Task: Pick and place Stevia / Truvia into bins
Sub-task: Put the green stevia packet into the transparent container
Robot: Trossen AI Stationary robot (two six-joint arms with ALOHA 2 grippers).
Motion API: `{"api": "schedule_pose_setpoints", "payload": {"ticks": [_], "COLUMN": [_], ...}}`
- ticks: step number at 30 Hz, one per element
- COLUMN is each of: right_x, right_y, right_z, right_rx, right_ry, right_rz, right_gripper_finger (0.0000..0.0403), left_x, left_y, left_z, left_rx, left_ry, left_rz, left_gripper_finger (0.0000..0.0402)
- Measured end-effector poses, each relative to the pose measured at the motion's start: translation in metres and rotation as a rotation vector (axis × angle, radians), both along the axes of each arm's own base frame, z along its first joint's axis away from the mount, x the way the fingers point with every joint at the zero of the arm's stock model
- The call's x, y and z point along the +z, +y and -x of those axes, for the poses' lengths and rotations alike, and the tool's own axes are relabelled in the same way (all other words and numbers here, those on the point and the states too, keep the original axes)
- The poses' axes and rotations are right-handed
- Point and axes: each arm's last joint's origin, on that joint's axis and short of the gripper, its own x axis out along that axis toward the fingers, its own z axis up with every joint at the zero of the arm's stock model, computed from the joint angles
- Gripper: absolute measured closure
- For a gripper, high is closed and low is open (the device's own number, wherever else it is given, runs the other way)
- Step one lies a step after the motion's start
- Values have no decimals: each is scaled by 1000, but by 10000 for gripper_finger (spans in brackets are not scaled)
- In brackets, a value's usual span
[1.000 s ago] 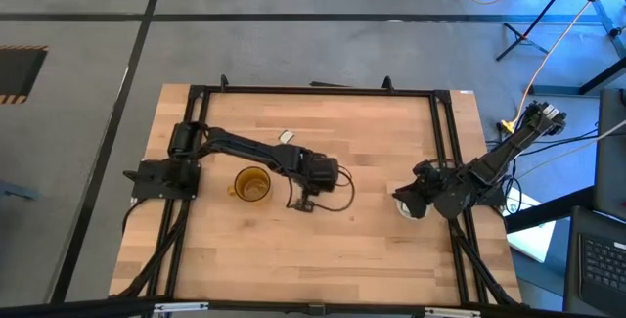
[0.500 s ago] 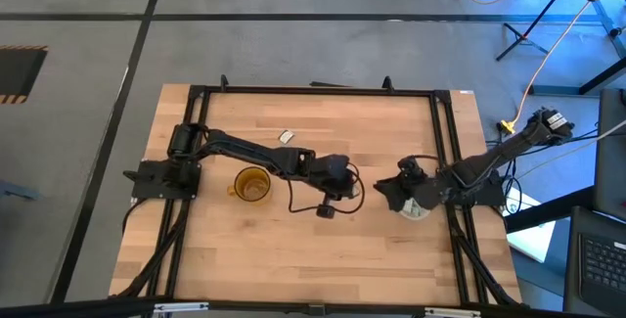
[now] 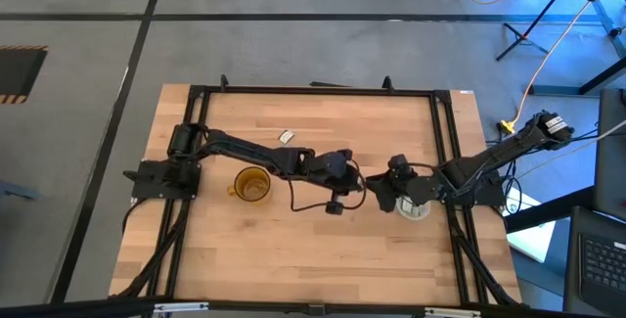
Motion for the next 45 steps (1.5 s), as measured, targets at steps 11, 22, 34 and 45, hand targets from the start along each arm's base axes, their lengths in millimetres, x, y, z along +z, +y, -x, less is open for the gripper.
{"api": "schedule_pose_setpoints", "payload": {"ticks": [11,22,34,45], "right_x": [0,-2,-3,-7], "right_y": [0,-1,-4,-5], "right_z": [1,2,1,4], "right_rx": [24,22,29,50], "right_ry": [14,39,57,111], "right_rz": [27,16,47,100], "right_gripper_finger": [279,280,372,400], "left_x": [0,0,1,-4], "left_y": [-8,-17,-19,-26], "left_z": [1,2,2,6], "left_rx": [1,81,77,56], "left_ry": [2,-6,-10,51], "left_rz": [-25,-171,-190,-221], "left_gripper_finger": [398,399,400,322]}}
